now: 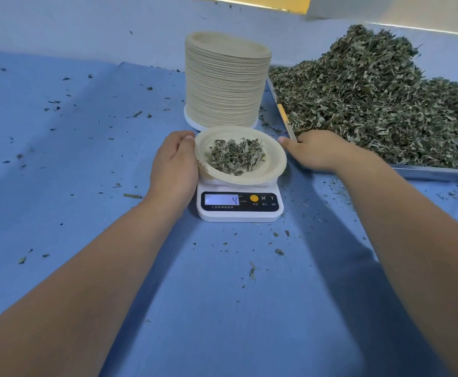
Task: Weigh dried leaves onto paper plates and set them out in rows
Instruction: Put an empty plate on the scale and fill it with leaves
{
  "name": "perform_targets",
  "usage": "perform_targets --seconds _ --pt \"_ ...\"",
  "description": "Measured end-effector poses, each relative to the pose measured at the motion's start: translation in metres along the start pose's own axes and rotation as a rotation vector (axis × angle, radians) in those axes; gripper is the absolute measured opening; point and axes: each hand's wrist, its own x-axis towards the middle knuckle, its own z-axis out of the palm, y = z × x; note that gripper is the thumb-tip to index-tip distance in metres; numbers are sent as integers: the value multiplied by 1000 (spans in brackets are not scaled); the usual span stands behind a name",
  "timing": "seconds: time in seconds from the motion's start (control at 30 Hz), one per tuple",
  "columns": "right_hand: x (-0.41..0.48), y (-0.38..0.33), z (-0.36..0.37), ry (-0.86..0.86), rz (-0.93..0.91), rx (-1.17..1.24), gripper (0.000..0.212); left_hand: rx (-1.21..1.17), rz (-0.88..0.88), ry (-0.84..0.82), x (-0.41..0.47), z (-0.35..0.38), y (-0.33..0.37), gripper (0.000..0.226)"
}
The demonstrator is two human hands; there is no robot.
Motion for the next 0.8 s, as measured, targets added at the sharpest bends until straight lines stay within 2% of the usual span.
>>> perform_targets --seconds 0.17,0.2,0.3,0.37,0.47,0.67,0.8 --pt "-13 8 5 273 17 -11 67 -5 -1 4 0 0 1 26" --pt "-15 8 5 247 53 -27 74 -10 -2 2 0 0 1 26" --pt "-18 4 2 -32 132 -81 101 -20 -13 -1 1 0 0 26" --pt "-16 -2 -2 -134 129 -102 105 -16 -14 1 1 -1 1 27" --pt "-13 -8 -6 -145 114 -128 96 -23 -20 5 1 -1 1 27" --pt "-6 -15 5 54 101 -14 65 -16 -20 7 1 0 1 29" --pt "-4 -14 8 98 134 -7 63 -33 -15 3 0 0 1 29"
